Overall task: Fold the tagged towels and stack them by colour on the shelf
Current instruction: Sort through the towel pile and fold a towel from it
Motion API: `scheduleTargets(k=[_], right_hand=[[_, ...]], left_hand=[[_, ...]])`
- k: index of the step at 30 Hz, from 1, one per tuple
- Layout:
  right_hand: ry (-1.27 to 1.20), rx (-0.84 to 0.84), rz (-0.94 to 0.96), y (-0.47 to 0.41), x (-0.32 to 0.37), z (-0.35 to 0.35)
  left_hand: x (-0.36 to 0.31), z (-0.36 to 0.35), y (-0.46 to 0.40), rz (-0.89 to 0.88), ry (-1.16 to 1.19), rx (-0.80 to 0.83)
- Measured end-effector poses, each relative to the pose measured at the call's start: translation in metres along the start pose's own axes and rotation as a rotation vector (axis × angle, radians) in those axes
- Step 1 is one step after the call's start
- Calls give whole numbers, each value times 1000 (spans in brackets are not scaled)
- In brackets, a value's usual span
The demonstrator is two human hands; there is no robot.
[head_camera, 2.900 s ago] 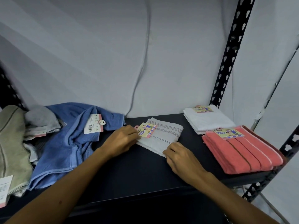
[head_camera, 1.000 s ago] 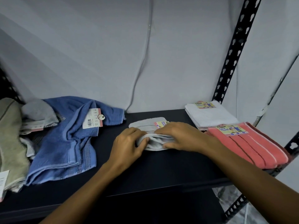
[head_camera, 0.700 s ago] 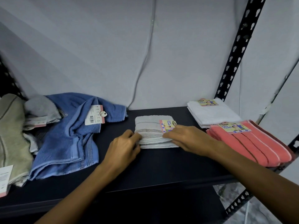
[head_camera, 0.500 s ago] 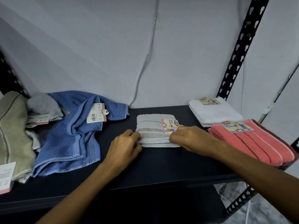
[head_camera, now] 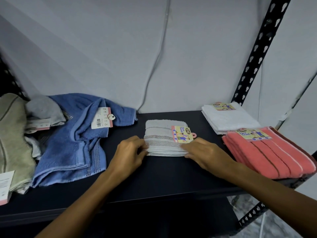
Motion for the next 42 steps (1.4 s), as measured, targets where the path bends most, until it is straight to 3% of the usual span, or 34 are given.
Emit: scheduleTargets(k=[2, 8, 16, 27, 37, 42], right_hand=[[-73, 43, -100, -3, -5, -1], [-79, 133, -141, -12, -11, -1], [-31, 174, -52, -12, -6, 0], [-63, 129, -145, 2, 0, 4], [86, 125, -100, -22, -7, 6], [59, 197, -58, -11, -6, 2]], left_hand=[[2, -1, 0, -15, 19, 8], [2, -4, 2, -43, 44, -7], [-2, -2, 0, -66, 64, -23], [-1, -2, 2, -90, 82, -10], [-12, -1, 0, -169, -109, -37], [-14, -3, -1, -211, -92, -47]])
Point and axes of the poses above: each hand's wrist, its own y-axis away from the middle knuckle, its own z-axis out of the back of the hand, x = y × z, the point moved 6 cm from there along -y, towards the middle knuckle, and after that the axes turned 13 degrees about -z, right-handed, at the moved point
